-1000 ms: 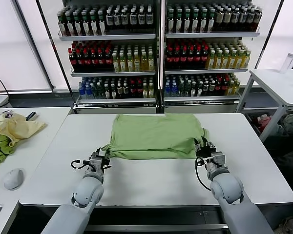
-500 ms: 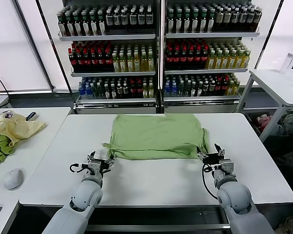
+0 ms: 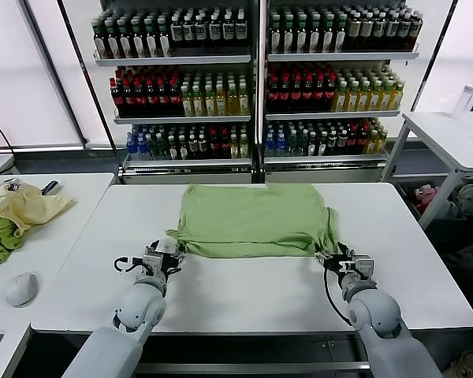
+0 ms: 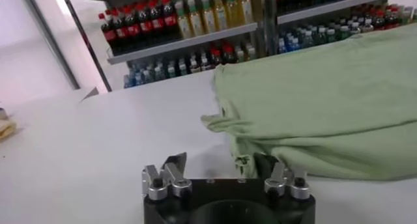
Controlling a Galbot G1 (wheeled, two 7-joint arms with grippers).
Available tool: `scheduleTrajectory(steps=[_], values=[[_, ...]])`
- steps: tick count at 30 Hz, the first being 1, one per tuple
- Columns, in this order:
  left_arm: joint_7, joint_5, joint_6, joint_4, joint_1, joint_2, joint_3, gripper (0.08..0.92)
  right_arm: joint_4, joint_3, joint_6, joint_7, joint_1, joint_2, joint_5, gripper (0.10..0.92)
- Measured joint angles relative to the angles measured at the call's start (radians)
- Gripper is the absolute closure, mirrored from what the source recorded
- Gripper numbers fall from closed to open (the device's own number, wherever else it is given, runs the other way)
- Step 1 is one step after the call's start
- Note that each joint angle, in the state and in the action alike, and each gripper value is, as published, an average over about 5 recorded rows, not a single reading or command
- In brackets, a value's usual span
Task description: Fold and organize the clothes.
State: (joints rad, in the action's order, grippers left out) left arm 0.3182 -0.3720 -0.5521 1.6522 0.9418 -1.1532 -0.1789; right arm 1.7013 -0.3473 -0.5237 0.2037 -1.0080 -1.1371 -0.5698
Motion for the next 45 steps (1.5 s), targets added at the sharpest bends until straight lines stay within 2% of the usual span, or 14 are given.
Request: scheduleTrajectory(steps=[13, 17, 20, 25, 30, 38, 45], values=[[-0.061, -0.066, -0.007, 0.016, 0.028, 0.056, -0.031, 0.770, -0.039, -0.006, -0.026, 0.003, 0.031, 0.021, -0.090, 0.882], [-0.086, -0.099, -0.012, 0.018, 0.037, 0.075, -0.041, 0.875, -0.041, 0.000, -0.029, 0.003, 0.037, 0.020, -0.100, 0.912], [-0.103, -0.125, -0.012, 0.016, 0.038, 0.082, -0.048, 0.911, -0.041, 0.004, -0.030, 0.003, 0.040, 0.020, -0.104, 0.912], [-0.110, -0.155, 0.000, 0.019, 0.039, 0.084, -0.061, 0.914, -0.041, 0.007, -0.031, 0.003, 0.043, 0.023, -0.105, 0.912], [-0.083, -0.175, 0.040, 0.045, 0.052, 0.082, -0.079, 0.898, -0.039, 0.007, -0.030, -0.001, 0.039, 0.025, -0.103, 0.912], [-0.062, -0.199, 0.095, 0.110, 0.092, 0.070, -0.086, 0.688, -0.044, 0.006, -0.028, -0.007, 0.038, 0.022, -0.097, 0.912], [-0.051, -0.183, 0.104, 0.105, 0.086, 0.049, -0.057, 0.489, -0.044, 0.007, -0.028, -0.009, 0.038, 0.024, -0.093, 0.912]])
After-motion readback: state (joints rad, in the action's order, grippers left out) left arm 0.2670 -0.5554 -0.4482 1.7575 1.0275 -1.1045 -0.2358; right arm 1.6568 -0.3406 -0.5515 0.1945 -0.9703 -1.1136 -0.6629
